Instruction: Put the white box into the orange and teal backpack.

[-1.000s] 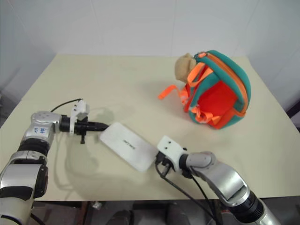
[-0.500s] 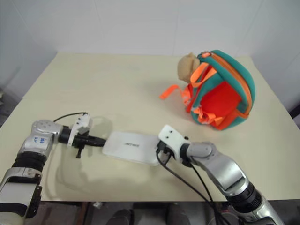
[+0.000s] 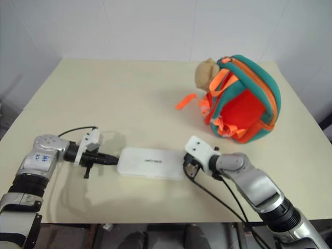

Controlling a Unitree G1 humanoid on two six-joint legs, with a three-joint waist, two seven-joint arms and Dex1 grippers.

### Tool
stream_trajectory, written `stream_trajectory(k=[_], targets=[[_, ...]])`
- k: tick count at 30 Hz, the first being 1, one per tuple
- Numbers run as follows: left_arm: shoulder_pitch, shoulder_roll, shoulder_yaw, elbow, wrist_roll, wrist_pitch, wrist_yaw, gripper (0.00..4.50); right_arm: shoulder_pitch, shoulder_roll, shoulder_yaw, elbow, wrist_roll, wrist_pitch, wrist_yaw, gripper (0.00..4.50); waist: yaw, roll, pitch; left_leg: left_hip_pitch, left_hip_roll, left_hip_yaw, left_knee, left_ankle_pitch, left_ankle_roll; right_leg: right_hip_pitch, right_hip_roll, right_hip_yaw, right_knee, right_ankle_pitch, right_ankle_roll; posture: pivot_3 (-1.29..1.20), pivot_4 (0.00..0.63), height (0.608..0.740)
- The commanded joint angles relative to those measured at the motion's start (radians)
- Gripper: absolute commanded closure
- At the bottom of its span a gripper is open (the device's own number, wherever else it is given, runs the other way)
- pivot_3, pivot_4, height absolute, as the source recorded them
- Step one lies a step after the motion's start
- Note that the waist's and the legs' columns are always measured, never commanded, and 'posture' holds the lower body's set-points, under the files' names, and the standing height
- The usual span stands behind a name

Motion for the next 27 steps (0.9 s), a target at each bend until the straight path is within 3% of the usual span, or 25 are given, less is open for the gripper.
stream_trajectory(k=[1, 27], targets=[[0.019, 0.018, 0.009, -0.061, -0.031, 0.028, 0.013, 4.50, -0.014, -0.012, 0.013, 0.018, -0.042, -0.056, 0.016, 4.38, 0.000, 0.000, 0.000, 0.000, 0.000, 0.000, 0.000, 0.000, 0.000, 0.000, 0.000, 0.000, 0.000, 0.000, 0.000, 0.00, 0.150, 0.740], [0.073, 0.027, 0.045, -0.182, -0.133, 0.115, 0.106, 4.50, 0.045, -0.127, -0.065, -0.013, -0.051, -0.090, 0.140, 4.38, 0.001, 0.000, 0.000, 0.000, 0.000, 0.000, 0.000, 0.000, 0.000, 0.000, 0.000, 0.000, -0.001, 0.000, 0.000, 0.00, 0.150, 0.740]])
